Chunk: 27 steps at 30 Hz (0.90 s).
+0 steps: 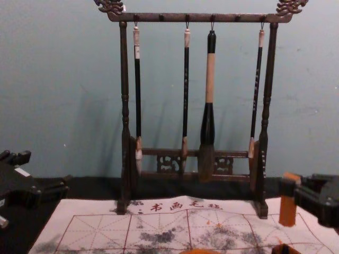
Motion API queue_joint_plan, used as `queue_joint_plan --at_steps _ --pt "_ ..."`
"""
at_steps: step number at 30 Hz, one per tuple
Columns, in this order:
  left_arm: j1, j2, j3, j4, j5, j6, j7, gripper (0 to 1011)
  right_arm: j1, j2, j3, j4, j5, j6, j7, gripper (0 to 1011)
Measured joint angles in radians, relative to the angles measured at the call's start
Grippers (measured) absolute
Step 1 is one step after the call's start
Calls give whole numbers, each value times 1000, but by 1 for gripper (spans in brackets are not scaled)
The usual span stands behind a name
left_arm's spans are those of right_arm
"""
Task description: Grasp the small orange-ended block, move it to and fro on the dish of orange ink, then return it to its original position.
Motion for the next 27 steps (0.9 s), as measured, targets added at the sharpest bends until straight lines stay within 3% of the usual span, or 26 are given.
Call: queue_joint_plan --at_steps 5,12,19,27 --pt "0 0 0 0 0 0 0 1001 16 -9 -6 3 12 -1 14 80" --pt "0 0 0 0 0 0 0 1001 54 -41 -42 54 34 -18 51 80" --pt "0 0 0 0 0 0 0 1001 100 -65 -90 113 45 -41 100 80" --pt "0 0 0 0 0 0 0 1001 150 -76 -153 169 26 -48 139 80"
